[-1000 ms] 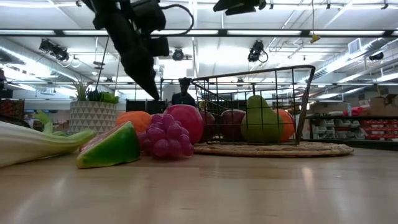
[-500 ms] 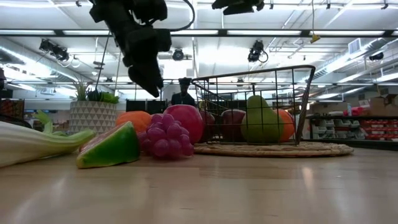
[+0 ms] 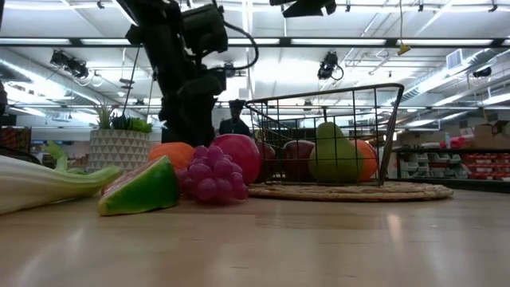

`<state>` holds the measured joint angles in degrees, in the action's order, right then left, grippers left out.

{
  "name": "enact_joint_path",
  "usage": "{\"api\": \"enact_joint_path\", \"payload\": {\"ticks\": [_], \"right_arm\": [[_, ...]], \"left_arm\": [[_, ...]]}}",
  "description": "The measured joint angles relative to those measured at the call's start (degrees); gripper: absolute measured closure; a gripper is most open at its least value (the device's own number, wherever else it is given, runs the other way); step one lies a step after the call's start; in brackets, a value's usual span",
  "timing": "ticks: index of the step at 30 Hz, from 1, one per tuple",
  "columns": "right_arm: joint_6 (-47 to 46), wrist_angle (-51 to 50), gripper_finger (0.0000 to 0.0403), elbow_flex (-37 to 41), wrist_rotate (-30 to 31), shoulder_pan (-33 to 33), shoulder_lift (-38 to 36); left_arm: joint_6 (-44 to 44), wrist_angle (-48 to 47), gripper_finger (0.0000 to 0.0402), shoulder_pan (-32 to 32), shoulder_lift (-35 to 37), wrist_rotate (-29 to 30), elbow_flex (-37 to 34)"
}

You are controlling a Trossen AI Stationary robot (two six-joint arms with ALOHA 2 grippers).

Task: Build produce basket
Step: Put the red apple into the gold wire basket

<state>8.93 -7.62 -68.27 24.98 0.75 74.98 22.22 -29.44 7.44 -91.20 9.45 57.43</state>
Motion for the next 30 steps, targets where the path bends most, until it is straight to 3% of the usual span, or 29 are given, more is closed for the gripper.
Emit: {"api": "enact_joint_path", "payload": {"ticks": [11,30], "right_arm": [[0.0,-0.1,0.003,0.0,0.7,-2.6,0.0],[-1.3,-1.2,0.003,0.0,0.9,-3.1,0.0]], "left_arm": [[-0.6,2.3,0.0046,0.5,-5.7,0.3,0.2],[-12.4,0.9,0.0076,1.4,-4.9,-0.4,-0.1]]}}
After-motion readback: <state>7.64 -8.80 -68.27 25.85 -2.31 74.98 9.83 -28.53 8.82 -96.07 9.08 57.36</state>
